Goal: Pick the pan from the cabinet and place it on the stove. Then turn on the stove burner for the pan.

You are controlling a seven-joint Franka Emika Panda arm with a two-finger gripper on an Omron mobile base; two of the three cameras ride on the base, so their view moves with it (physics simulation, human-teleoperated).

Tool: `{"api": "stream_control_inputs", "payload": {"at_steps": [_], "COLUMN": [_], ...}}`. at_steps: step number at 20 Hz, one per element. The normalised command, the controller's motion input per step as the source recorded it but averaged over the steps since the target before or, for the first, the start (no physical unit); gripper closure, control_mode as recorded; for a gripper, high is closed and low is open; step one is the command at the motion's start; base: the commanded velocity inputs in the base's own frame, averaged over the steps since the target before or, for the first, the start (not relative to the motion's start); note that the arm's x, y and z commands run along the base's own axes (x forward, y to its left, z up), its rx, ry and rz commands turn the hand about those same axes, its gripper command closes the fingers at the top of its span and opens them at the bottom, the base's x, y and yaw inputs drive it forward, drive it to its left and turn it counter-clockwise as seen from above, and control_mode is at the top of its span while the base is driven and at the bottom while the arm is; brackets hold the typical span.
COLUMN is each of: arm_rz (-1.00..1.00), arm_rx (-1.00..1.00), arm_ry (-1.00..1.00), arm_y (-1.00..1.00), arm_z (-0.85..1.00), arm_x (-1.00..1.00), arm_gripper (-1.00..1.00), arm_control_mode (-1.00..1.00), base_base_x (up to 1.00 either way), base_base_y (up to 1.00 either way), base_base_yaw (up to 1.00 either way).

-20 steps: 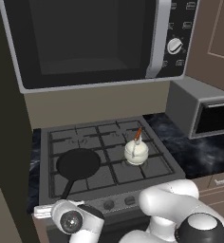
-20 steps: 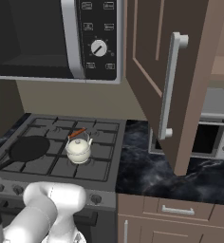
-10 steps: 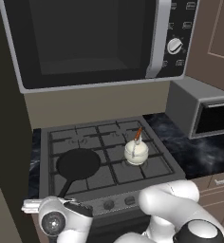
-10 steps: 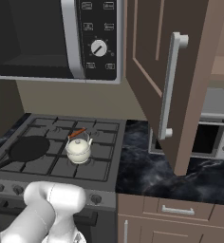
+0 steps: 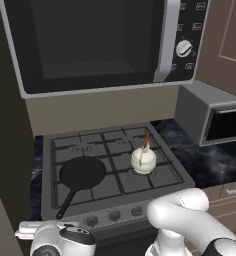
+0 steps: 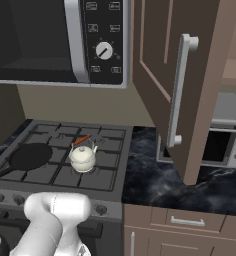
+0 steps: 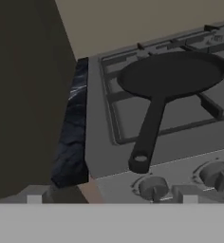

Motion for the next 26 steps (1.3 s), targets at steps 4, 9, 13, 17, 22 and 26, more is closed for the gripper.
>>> {"api": "stream_control_inputs", "payload": {"at_steps": [4, 9, 13, 17, 22, 26], "arm_rz": [-0.01, -0.05, 0.0, 0.0, 0.0, 0.0], "arm_rx": [0.0, 0.0, -0.06, -0.1, -0.04, 0.0], "arm_ry": [-0.05, -0.04, -0.3, -0.34, -0.23, -0.12], "arm_y": [-0.01, -0.06, -0.1, -0.01, -0.08, 0.0], "arm_z": [0.0, -0.24, -0.64, -0.69, -0.29, -0.16], "arm_x": [-0.91, -0.46, -0.03, 0.0, 0.21, 0.31], "arm_gripper": [-1.0, -1.0, -1.0, -1.0, -1.0, -1.0], "arm_control_mode": [-1.0, -1.0, -1.0, -1.0, -1.0, -1.0], "base_base_x": [0.0, 0.0, 0.0, 0.0, 0.0, 0.0], "base_base_y": [0.0, 0.0, 0.0, 0.0, 0.0, 0.0], "base_base_yaw": [0.0, 0.0, 0.0, 0.0, 0.0, 0.0]}}
